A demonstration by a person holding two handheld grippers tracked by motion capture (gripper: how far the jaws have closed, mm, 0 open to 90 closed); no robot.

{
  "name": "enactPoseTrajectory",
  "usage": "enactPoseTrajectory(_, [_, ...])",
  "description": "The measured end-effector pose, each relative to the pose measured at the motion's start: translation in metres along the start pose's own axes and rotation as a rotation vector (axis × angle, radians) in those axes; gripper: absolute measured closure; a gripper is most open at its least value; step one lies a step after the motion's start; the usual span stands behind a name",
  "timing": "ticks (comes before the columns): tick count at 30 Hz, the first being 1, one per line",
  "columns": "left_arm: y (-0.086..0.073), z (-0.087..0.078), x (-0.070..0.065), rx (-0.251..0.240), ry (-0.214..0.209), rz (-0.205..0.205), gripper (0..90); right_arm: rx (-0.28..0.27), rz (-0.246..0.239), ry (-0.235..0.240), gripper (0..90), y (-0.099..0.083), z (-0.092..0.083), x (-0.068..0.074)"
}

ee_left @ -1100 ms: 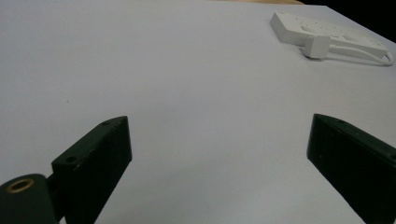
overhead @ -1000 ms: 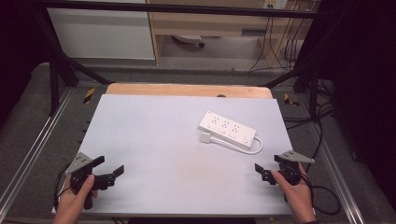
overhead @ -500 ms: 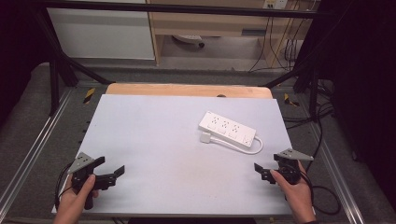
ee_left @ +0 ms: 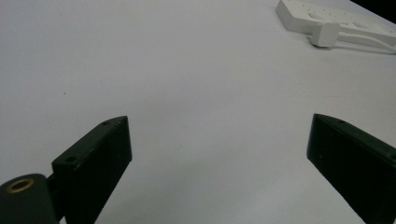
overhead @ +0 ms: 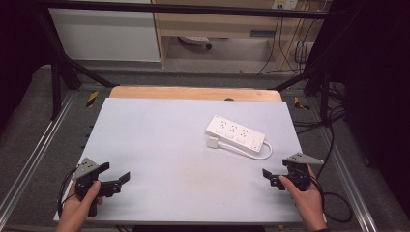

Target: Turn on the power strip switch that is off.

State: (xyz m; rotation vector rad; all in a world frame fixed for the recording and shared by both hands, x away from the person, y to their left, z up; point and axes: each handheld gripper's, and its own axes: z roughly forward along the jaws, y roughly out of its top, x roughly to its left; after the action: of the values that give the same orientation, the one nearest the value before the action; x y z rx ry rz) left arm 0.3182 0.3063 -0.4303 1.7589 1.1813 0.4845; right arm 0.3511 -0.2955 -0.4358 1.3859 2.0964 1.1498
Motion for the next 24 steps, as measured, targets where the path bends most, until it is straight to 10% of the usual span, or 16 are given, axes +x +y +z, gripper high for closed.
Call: enactPoseTrajectory(24, [-0.001, 0.000, 0.002, 0.005, 0.010, 0.001, 6.6, -0.042, -0.014, 0.021, 6.3, 0.019, -0.008, 0.010])
